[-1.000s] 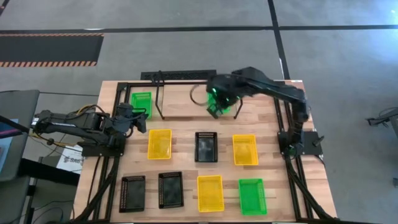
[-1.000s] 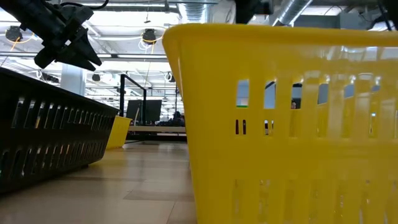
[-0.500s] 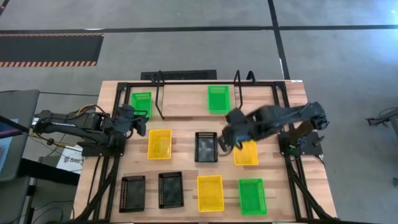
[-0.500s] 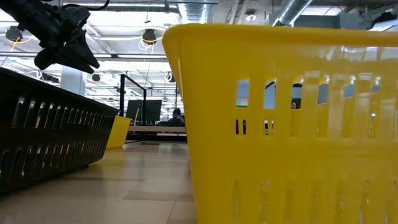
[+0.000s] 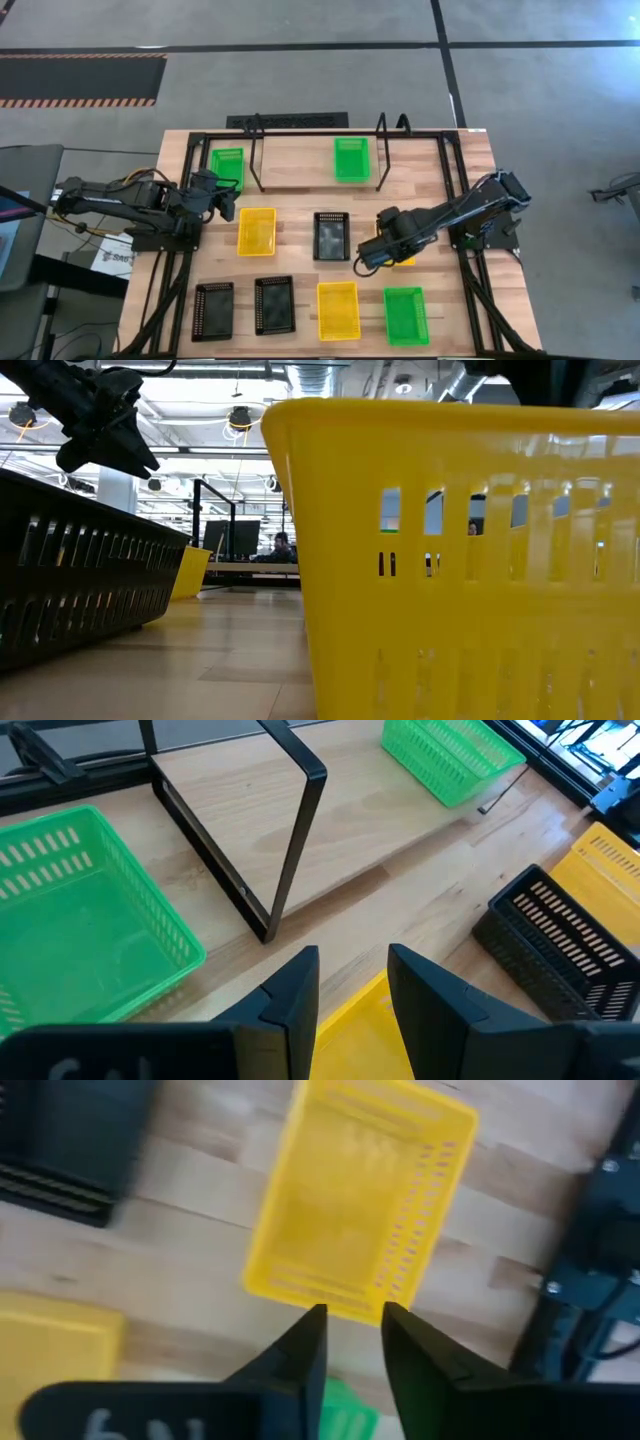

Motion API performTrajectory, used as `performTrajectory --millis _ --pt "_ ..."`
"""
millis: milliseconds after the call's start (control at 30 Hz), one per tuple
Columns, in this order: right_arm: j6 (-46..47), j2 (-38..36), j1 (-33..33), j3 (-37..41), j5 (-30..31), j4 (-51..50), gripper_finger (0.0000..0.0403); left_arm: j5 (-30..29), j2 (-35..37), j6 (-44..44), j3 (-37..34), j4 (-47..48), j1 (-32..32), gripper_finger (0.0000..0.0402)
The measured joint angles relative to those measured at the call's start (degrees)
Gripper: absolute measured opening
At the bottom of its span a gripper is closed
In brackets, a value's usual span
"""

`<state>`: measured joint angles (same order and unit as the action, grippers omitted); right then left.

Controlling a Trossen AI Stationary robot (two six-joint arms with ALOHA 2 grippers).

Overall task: Stack baskets on shelf by color
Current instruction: Put the top right yellow bin on the shelf

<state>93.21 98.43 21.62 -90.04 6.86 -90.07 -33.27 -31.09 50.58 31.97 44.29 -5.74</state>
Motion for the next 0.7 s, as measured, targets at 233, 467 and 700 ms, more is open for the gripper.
performTrajectory --millis 233,467,700 --pt "6.58 -4.85 0.05 10.63 -1.43 0.14 0.0195 -0.01 0.0 0.0 0.0 0.0 0.0 0.011" --pt "13.3 -15.09 0.8 23.37 -0.67 10.55 0.0206 -0.02 0.0 -0.01 0.0 0.0 0.0 0.011" --pt "13.46 -19.31 -0.19 32.45 -0.51 18.71 0.0188 -0.07 0.0 0.05 0.0 0.0 0.0 0.011"
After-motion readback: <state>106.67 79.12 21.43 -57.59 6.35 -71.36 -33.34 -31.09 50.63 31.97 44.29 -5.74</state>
